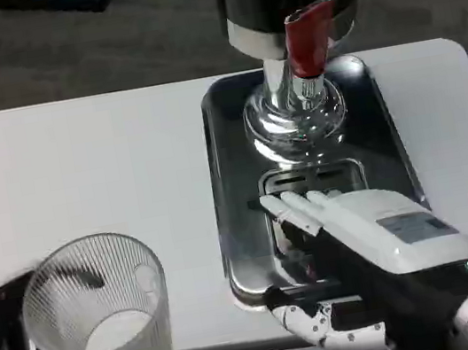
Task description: Grasp the cup under the faucet to collect the drink, then remove the cup.
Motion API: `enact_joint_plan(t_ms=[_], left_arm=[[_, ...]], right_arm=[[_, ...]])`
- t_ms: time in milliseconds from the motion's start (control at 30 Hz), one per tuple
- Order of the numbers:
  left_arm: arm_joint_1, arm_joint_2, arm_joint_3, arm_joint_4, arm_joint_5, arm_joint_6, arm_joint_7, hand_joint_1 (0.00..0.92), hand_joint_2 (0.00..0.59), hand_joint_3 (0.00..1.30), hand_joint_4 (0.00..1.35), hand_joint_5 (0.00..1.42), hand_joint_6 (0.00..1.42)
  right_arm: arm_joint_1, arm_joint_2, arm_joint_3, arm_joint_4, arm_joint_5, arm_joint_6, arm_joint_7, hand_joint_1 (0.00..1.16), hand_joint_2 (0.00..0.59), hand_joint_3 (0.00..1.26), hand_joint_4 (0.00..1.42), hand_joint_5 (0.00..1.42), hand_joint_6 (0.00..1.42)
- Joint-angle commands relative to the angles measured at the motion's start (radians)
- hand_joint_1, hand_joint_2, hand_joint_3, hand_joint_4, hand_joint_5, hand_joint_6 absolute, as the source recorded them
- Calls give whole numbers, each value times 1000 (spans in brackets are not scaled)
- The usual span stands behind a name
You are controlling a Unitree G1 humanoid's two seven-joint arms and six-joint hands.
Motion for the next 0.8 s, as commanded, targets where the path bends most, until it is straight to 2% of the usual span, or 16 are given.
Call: enact_joint_plan(t_ms=[33, 567, 800], left_arm=[[12, 4, 17, -26, -24, -14, 3, 510, 45, 948, 1111, 1282, 1424], [5, -1, 4, -25, -18, -22, 3, 510, 41, 948, 1111, 1282, 1424], [-21, -2, -19, -25, -8, -9, 3, 510, 39, 948, 1111, 1282, 1424]], right_arm=[[12, 6, 8, -7, -7, -10, 9, 371, 485, 24, 0, 0, 0], [29, 2, -11, -29, -6, -10, 18, 371, 485, 24, 0, 0, 0], [43, -8, -40, -42, 5, -10, 16, 371, 485, 24, 0, 0, 0]])
